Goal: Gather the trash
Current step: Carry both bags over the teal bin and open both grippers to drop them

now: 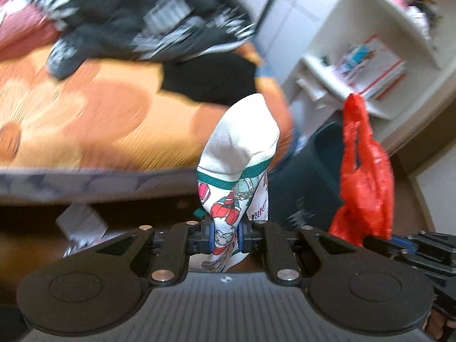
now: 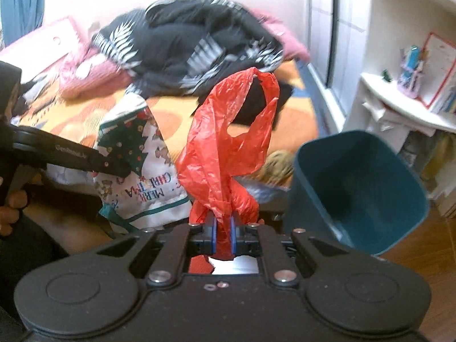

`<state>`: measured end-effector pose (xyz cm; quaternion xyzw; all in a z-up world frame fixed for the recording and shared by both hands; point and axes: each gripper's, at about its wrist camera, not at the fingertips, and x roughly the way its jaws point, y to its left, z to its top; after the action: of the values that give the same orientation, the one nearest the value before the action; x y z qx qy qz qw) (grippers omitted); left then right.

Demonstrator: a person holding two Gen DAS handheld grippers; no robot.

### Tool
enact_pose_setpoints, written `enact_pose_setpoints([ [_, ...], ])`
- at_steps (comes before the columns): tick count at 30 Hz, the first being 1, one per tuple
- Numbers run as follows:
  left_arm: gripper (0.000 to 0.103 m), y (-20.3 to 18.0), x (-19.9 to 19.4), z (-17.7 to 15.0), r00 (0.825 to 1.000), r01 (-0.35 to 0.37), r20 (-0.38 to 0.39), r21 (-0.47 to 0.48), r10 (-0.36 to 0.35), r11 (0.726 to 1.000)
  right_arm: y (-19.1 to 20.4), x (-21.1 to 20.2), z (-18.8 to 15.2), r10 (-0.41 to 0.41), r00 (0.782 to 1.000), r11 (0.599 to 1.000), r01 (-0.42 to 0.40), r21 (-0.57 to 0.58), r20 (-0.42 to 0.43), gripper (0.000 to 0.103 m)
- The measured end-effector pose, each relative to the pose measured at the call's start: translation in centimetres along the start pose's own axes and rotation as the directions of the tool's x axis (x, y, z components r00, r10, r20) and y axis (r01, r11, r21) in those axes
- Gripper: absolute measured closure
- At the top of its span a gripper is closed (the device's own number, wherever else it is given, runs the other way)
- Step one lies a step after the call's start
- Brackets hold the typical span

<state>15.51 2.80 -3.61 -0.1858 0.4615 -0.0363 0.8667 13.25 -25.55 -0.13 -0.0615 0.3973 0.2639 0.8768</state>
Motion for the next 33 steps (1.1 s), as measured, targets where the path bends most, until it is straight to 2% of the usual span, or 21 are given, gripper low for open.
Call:
enact_pose_setpoints([
  [11, 0.089, -12.5, -0.4, 6.6, 0.992, 0.1, 0.057, 0.187, -0.112, 0.977, -8.1, -2.7, 0.7, -0.137, 0.988, 0.984, 0.127, 0.128, 0.073, 0.094],
  [17, 0.089, -18.1, 0.5, 9.4, 0.982, 0.147, 0.077, 0.25, -0.171, 0.957, -12.4, -2.1, 0.8, -0.202, 0.978, 0.961, 0.187, 0.203, 0.058, 0.094],
  [21, 0.089, -21.4, 2.3, 10.5, 0.978, 0.176, 0.064, 0.275, -0.201, 0.945, -14.1, -1.2, 0.6, -0.224, 0.974, 0.952, 0.211, 0.223, 0.038, 0.094],
  [27, 0.089, -23.9, 7.2, 10.7, 0.987, 0.149, 0.01, 0.312, -0.16, 0.938, -15.9, 1.7, 0.2, -0.22, 0.975, 0.945, 0.219, 0.243, -0.023, 0.094],
  [33, 0.089, -24.3, 13.3, 9.8, 0.993, 0.109, -0.075, 0.332, -0.089, 0.937, -17.4, 5.5, -0.9, -0.191, 0.976, 0.94, 0.214, 0.267, -0.108, 0.094],
])
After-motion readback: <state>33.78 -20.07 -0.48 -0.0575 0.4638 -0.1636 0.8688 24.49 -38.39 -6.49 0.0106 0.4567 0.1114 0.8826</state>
